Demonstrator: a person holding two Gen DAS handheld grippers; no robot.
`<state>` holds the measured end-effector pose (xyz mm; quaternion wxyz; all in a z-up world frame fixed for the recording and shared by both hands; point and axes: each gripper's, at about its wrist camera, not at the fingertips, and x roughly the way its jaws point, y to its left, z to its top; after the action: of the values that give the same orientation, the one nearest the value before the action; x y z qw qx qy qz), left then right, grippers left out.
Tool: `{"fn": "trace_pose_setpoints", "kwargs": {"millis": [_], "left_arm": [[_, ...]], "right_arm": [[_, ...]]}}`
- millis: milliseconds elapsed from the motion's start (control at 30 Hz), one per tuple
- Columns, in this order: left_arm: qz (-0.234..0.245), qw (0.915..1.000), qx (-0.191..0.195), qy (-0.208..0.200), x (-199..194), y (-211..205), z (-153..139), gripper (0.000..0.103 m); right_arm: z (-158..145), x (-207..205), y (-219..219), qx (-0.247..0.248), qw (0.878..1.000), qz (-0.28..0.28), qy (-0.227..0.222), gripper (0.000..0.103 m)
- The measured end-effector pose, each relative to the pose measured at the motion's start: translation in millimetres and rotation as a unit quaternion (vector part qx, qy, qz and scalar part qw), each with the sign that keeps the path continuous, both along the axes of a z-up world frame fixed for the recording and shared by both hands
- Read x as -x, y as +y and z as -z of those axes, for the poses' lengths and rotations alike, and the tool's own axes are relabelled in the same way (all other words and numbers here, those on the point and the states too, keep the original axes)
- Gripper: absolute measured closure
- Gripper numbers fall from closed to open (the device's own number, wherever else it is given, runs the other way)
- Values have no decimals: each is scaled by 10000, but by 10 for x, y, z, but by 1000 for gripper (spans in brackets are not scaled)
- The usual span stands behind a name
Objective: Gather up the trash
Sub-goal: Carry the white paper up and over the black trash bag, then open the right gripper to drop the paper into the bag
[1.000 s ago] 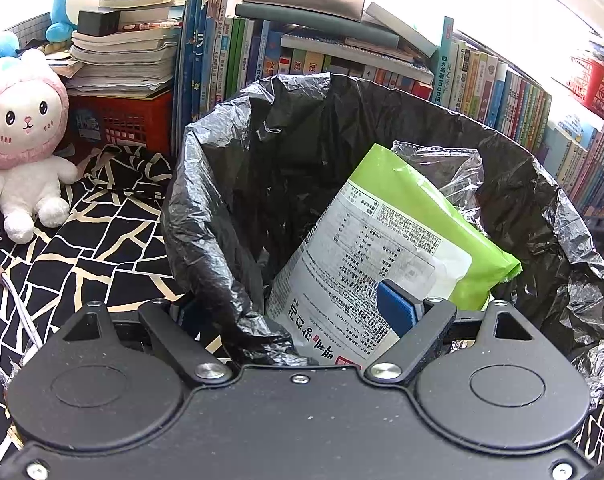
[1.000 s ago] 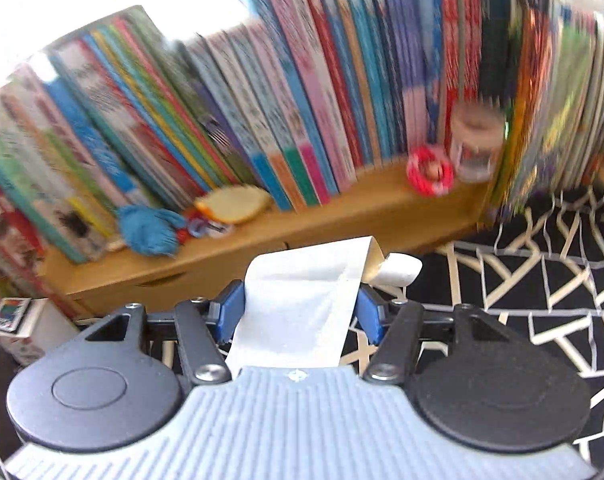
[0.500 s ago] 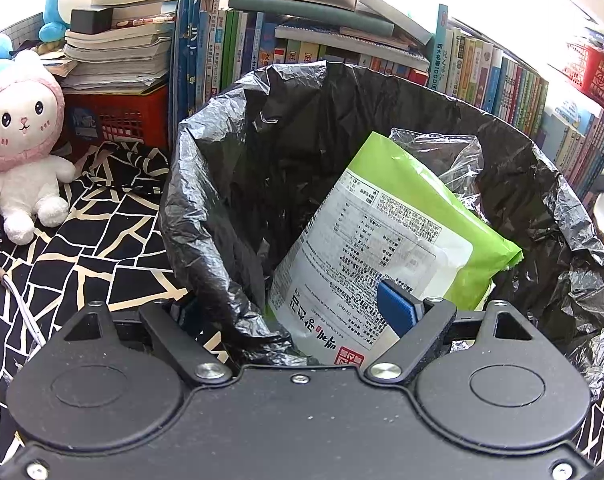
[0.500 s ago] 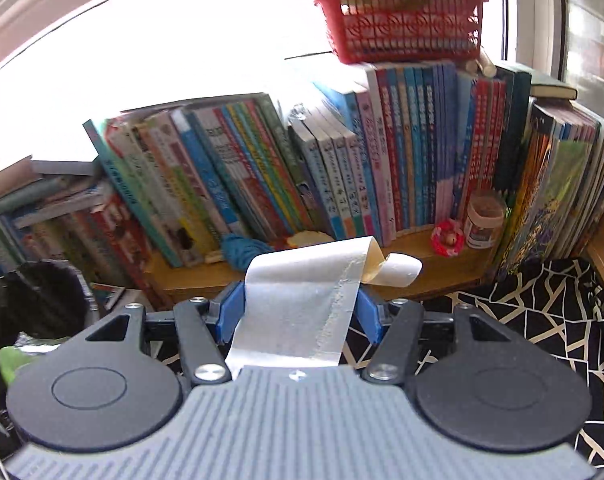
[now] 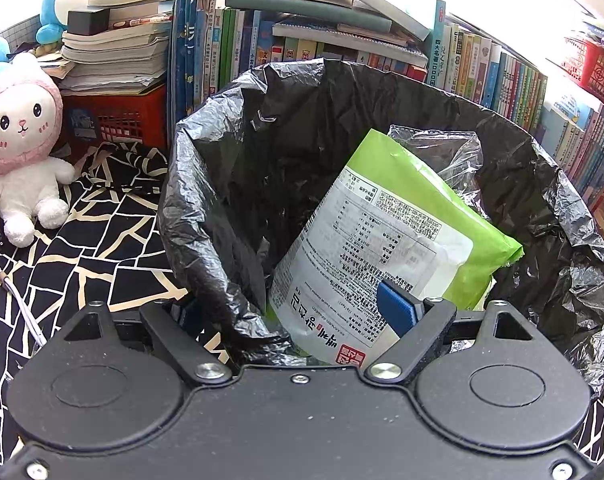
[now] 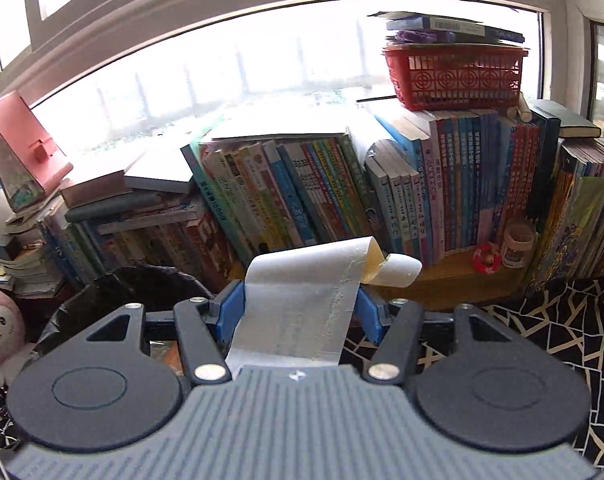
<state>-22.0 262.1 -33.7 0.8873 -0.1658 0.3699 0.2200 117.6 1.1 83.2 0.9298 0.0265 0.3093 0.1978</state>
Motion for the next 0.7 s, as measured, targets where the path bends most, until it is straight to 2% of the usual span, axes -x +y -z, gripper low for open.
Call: {"fn": "trace_pose_setpoints", "kwargs": {"millis": [200,467,700], "left_arm": [[19,10000,-6,-2,6,0,-2,18],[18,10000,-1,-1,11,3,-2,18],[27,10000,15,-23,15,-1,-5,18]], "right_arm": [[-51,199,244,-184,9988,-454,49,39],[-45,385,579,-173,9942,-1061,69,38],[81,458,744,-88,9914,-1292,185,37]]}}
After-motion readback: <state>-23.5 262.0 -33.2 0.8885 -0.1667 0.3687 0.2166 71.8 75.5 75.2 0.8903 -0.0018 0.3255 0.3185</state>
